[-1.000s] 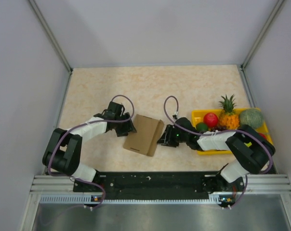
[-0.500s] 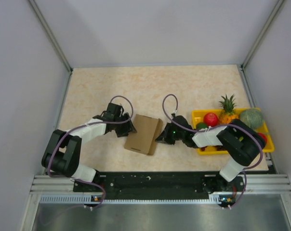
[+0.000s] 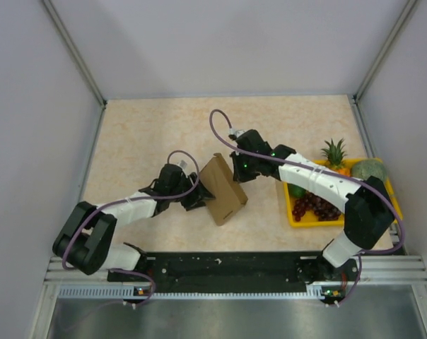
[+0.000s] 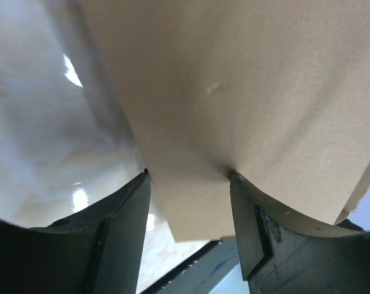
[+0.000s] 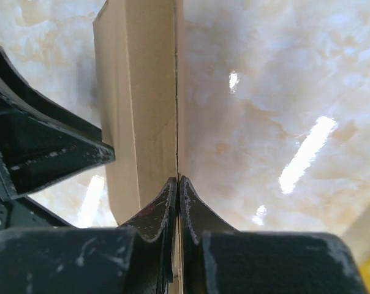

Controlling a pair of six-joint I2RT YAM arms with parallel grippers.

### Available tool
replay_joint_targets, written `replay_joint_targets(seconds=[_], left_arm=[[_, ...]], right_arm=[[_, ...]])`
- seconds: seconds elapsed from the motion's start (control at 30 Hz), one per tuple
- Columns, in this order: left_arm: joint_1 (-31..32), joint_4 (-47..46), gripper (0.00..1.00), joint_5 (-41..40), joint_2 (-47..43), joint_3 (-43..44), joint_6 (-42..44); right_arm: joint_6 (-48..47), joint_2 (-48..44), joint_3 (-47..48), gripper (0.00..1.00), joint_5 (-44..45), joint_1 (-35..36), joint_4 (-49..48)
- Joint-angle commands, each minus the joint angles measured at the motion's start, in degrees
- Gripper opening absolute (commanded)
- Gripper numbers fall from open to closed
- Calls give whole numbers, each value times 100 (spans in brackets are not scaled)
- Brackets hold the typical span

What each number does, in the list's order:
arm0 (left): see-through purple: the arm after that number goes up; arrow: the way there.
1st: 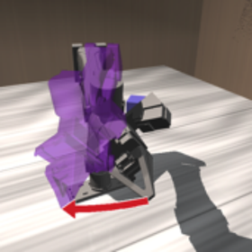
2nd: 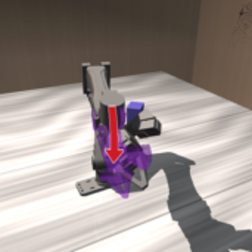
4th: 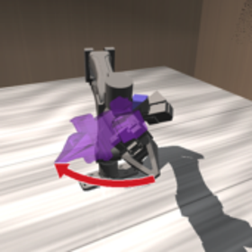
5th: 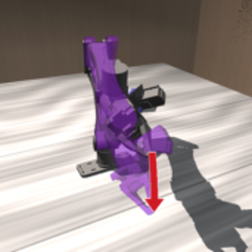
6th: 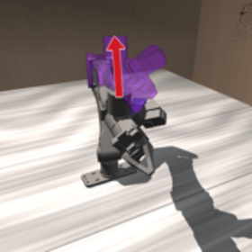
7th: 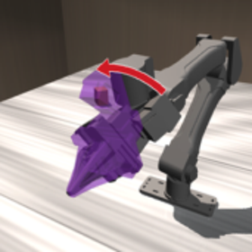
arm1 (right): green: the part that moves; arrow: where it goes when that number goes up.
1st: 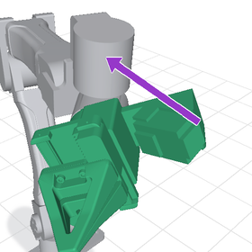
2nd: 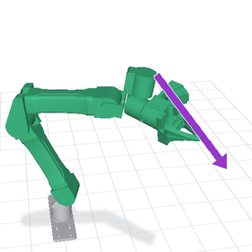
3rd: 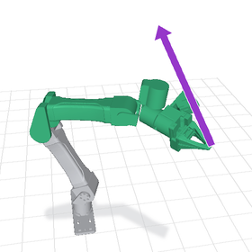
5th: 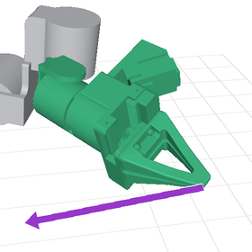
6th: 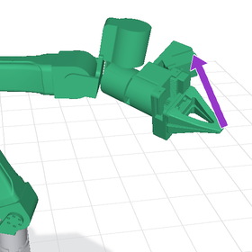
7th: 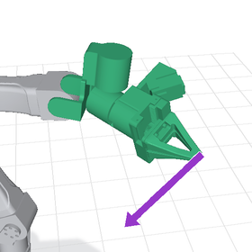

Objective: Fold the paper box

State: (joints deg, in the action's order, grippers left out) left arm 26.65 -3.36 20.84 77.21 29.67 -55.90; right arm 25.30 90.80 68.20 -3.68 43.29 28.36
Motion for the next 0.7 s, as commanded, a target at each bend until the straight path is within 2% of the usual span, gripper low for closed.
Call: replay_joint_targets(seconds=[0.0,0.23,0.33,0.47,0.67], left_arm=[[507,-1051,59,254,355,135,-448],[736,-2018,63,139,637,30,-922],[745,-1880,64,175,795,83,-992],[727,-1609,67,78,559,-224,-993],[683,-1098,67,-107,-486,-769,-678]], right_arm=[[-1043,-116,842,0,129,364,941],[-1396,-98,1107,0,1562,1146,1251],[-1396,-37,1134,0,1994,1471,1260],[-1370,51,1055,0,2634,1797,1260],[-1335,95,993,0,3031,2114,1233]])
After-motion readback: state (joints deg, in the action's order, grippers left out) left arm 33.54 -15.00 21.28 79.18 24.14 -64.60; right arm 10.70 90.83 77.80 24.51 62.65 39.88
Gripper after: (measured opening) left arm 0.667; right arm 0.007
